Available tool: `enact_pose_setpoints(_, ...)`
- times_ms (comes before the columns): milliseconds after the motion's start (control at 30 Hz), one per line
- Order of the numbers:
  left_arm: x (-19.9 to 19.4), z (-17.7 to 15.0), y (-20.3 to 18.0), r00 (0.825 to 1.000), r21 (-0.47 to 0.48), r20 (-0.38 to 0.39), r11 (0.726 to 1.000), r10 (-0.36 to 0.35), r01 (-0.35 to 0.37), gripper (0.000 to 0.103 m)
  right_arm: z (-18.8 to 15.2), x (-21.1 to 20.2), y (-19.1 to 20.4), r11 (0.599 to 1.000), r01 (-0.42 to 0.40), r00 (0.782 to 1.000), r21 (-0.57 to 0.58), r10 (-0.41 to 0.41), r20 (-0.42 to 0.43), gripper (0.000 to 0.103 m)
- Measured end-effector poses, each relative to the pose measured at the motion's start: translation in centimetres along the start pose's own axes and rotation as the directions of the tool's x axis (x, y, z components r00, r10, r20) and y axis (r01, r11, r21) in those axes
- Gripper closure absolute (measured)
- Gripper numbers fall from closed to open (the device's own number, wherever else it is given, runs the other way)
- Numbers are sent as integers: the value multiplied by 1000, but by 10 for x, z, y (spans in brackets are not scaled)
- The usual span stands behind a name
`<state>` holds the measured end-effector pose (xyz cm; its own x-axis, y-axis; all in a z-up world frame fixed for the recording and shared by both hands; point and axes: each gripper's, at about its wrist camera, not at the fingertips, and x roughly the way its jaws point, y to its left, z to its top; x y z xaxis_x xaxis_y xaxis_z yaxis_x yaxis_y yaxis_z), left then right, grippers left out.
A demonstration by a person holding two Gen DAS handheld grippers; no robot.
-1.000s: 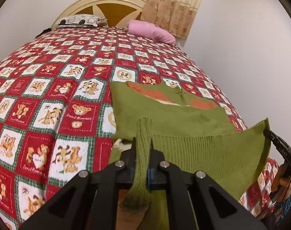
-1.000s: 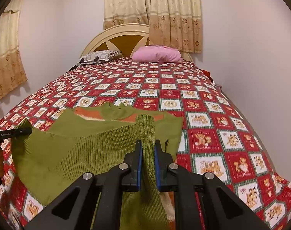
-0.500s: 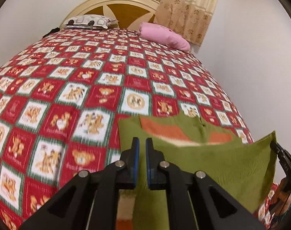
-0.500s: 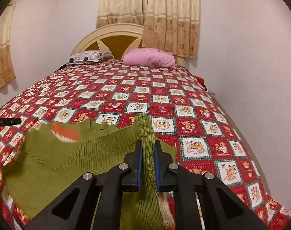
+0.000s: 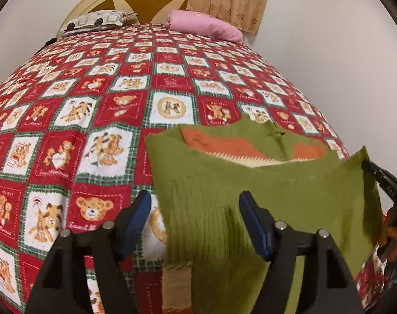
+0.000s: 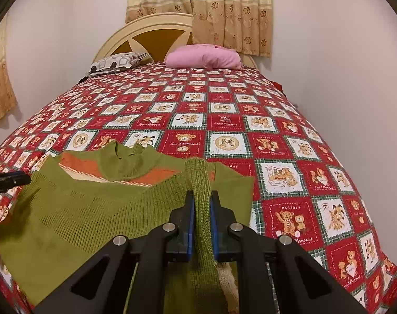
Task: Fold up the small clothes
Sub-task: 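Carry the held hem over the sweater body toward the collar with both tools, then lay the hem down on the collar and open both tools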
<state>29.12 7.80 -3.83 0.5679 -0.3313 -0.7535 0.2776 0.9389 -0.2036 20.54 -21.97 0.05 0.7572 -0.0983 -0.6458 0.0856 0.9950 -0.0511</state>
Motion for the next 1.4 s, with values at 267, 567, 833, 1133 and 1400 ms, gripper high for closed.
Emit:
enact_pose_setpoints(267, 16, -12, -16, 996, 89, -29, 993, 79, -77, 81, -2, -1, -1, 1000, -2, 1000, 3, 2, -2, 93)
enact_pose_setpoints(567, -8, 4, -17, 1000, 22, 23, 1000, 14, -15, 93, 8, -18, -5, 998, -39, 999, 53, 37, 29, 93)
enact_pose_setpoints(833, 6, 61, -15, 996, -33, 78, 999, 39, -37, 93, 49, 10, -9, 999, 34, 997, 13, -34, 68, 93)
enact_pose_setpoints(1133, 85, 79, 8, 974, -128, 14, 966, 227, -224, 97, 36, 119, -18, 995, 104, 992, -8, -104, -78, 93)
enact_pose_setpoints(1400, 104, 60, 16, 960, -126, -24, 951, 280, -281, 96, 26, 117, -42, 991, 64, 995, 113, -54, -89, 82)
